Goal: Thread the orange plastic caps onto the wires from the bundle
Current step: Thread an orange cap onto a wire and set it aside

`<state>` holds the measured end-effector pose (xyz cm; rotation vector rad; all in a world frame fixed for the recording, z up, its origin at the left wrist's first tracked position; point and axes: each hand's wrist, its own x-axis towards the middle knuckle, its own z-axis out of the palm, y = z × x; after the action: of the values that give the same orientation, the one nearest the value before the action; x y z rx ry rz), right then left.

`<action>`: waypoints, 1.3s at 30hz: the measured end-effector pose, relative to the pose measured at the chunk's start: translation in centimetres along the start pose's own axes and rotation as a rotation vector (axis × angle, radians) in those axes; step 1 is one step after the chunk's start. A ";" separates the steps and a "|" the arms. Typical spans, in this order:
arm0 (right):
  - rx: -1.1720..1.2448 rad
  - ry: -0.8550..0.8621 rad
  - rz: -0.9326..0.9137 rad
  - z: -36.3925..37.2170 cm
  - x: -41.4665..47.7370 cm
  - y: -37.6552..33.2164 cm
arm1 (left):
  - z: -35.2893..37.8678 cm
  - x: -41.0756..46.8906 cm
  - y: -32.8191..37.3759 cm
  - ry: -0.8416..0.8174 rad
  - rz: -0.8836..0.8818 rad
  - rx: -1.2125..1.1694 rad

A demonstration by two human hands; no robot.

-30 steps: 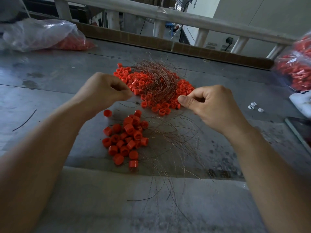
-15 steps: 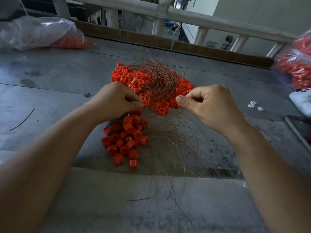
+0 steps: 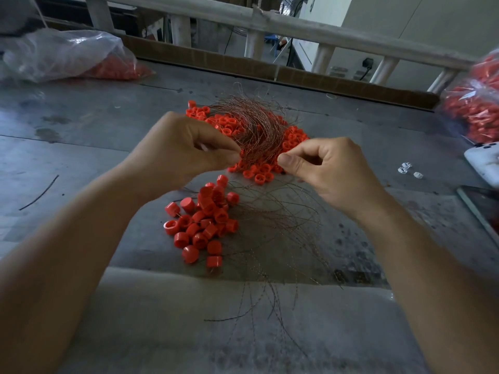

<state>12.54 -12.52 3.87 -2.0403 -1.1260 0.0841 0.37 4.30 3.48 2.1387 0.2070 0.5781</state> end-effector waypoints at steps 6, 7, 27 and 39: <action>0.332 -0.095 0.063 1.7 -0.2 -0.7 | 1.7 -0.5 0.5 -0.147 0.196 0.124; 0.394 -0.062 0.065 1.8 -0.2 -0.7 | 1.9 -0.5 0.6 -0.159 0.203 0.131; 1.286 0.322 0.081 -1.8 0.6 -0.5 | 1.6 -0.5 0.7 -0.033 0.150 0.103; 0.428 0.362 -0.240 -2.2 -0.1 -0.7 | 2.2 -0.8 0.9 -0.142 -0.139 -0.801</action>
<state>12.91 -13.70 5.86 -1.4606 -1.0110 -0.1487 0.68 1.92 2.87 1.3656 0.0290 0.3409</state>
